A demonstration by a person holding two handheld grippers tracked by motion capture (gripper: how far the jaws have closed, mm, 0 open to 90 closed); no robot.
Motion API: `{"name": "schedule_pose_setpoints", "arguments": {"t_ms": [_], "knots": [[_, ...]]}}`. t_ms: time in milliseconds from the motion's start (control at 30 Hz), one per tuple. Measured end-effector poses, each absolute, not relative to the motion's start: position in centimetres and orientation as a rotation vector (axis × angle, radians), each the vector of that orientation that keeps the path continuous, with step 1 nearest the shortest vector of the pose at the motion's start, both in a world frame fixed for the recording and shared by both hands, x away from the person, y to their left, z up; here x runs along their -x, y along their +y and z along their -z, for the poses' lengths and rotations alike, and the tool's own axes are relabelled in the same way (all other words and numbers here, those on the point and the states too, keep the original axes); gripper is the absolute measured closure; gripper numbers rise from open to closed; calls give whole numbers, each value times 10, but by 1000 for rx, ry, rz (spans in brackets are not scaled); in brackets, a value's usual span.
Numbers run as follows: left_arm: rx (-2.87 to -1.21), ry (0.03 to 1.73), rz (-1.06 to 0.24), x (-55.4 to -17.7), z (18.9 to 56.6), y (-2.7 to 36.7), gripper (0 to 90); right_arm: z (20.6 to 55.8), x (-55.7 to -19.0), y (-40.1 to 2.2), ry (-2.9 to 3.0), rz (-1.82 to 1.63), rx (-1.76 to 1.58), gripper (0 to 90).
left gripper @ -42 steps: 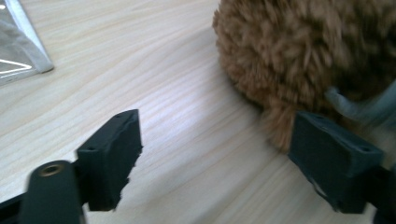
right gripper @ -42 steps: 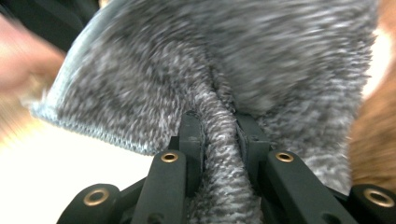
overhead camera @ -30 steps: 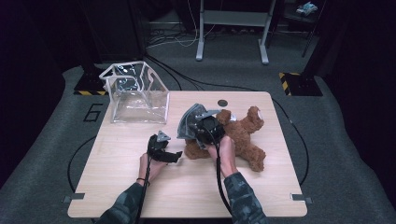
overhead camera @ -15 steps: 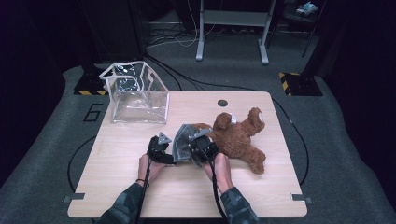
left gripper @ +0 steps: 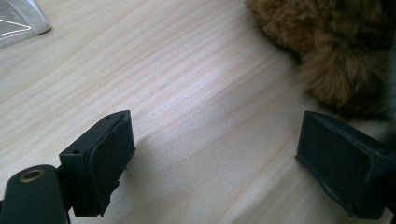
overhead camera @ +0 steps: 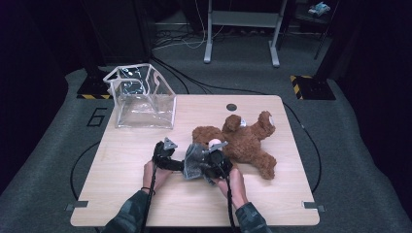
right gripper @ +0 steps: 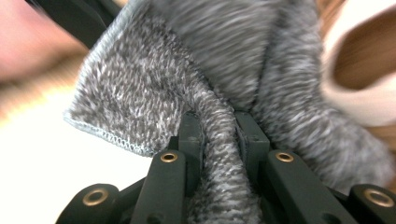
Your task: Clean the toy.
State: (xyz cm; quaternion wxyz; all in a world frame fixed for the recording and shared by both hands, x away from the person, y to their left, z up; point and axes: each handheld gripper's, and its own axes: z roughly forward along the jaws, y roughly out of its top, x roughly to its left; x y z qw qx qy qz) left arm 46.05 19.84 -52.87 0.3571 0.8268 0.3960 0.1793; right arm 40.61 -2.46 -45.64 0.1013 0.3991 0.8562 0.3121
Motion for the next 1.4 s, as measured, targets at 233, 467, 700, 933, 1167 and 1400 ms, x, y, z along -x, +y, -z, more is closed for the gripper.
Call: {"name": "schedule_pose_setpoints", "arguments": {"t_ms": [233, 467, 700, 933, 1167, 1400], "knots": [[-2129, 1019, -472, -460, 529, 197, 108, 381, -419, -43, 2313, -1022, -1132, 756], [-2136, 1018, -467, -460, 529, 197, 109, 389, -467, -52, 2219, -878, -1278, 759], [-2134, 1021, -463, -460, 529, 197, 109, 411, -447, -50, 2243, -862, -1260, 766], [-2131, 1022, -469, -460, 529, 197, 109, 421, -423, -51, 2265, -855, -1240, 767], [-2129, 1021, -468, -460, 529, 197, 109, 436, -405, -49, 2285, -847, -1242, 767], [-2123, 1028, -471, -460, 529, 197, 109, 470, -397, -42, 2369, -797, -1249, 766]]}}
